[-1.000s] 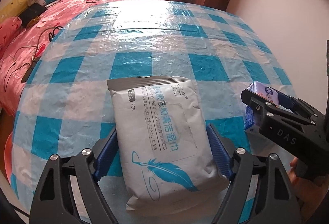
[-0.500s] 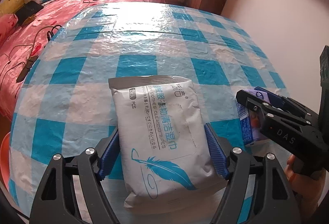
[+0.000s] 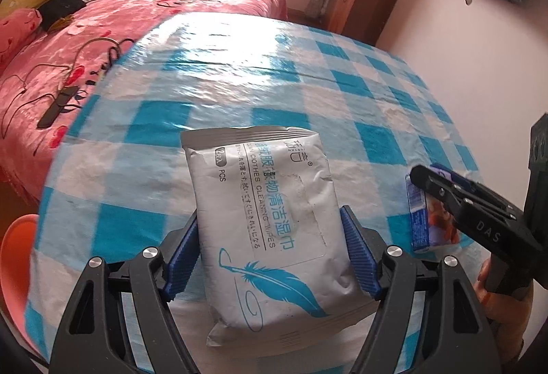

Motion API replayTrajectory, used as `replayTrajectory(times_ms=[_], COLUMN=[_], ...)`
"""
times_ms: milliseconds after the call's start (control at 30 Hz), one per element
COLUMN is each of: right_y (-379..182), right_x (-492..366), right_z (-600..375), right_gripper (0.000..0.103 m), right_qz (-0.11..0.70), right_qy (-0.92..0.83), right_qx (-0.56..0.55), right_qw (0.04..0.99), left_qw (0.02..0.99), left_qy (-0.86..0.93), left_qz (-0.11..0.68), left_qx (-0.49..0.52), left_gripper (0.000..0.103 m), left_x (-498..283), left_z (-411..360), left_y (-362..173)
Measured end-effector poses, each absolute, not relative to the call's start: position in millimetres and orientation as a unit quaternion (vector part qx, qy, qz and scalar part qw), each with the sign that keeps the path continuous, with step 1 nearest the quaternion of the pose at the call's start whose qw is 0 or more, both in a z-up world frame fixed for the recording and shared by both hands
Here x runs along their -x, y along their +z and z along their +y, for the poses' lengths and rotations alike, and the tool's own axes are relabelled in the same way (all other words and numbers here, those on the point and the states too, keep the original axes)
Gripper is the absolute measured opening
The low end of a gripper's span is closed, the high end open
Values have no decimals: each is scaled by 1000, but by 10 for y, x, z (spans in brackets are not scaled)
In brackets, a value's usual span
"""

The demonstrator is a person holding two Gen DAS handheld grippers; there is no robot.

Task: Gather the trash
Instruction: 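Lift the wipe pack and tissue pack and carry them toward the orange bucket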

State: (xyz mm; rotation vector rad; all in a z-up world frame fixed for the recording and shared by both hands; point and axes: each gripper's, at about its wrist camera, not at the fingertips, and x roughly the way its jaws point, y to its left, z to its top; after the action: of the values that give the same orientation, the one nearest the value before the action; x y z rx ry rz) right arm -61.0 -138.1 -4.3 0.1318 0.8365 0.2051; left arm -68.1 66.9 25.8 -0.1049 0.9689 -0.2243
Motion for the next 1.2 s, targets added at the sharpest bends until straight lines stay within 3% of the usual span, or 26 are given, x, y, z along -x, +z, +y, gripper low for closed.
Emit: replayTrajectory(times_ms=[1200], right_y=[59], right_x=[767], right_z=[310], right_gripper=[51], right_qz=[428], right_qy=[245], right_qx=[-62], right_qw=[868], left_qw=[896], left_qy=[16], left_qz=[434], left_qx=[92], left_gripper=[76], left_x=[937], left_z=[2421], left_y=[223])
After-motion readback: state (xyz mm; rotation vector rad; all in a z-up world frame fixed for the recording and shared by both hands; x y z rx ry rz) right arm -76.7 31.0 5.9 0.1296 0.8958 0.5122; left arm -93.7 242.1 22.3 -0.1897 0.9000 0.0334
